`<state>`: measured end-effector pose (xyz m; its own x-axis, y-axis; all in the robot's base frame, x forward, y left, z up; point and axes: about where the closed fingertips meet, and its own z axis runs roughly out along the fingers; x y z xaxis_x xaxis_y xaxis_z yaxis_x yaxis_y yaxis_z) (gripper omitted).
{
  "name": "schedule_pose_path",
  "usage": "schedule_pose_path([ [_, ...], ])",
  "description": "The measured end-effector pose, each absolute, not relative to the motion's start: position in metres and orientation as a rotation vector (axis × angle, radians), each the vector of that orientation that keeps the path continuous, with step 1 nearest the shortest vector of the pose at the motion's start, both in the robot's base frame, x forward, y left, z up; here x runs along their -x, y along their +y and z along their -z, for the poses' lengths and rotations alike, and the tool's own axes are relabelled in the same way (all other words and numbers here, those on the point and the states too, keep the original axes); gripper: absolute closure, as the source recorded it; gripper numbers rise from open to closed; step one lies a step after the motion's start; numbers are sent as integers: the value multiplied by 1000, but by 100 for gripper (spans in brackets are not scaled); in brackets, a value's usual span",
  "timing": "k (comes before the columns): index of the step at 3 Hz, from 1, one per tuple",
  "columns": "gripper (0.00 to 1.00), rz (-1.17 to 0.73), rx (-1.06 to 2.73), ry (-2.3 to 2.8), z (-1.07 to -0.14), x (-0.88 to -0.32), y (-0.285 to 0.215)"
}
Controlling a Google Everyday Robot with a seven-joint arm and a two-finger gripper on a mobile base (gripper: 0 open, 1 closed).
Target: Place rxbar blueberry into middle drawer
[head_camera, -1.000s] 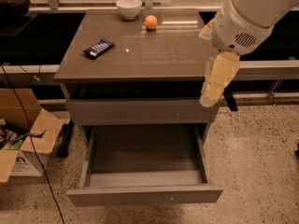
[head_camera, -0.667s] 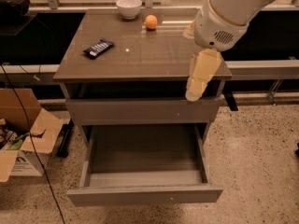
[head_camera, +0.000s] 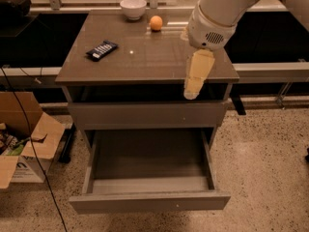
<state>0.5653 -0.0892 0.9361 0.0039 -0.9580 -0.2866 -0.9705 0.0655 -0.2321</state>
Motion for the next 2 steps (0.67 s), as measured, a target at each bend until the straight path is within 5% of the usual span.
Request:
schedule_pose_path([
  [2,0,-151,1900,1848,-922,-603,-46],
])
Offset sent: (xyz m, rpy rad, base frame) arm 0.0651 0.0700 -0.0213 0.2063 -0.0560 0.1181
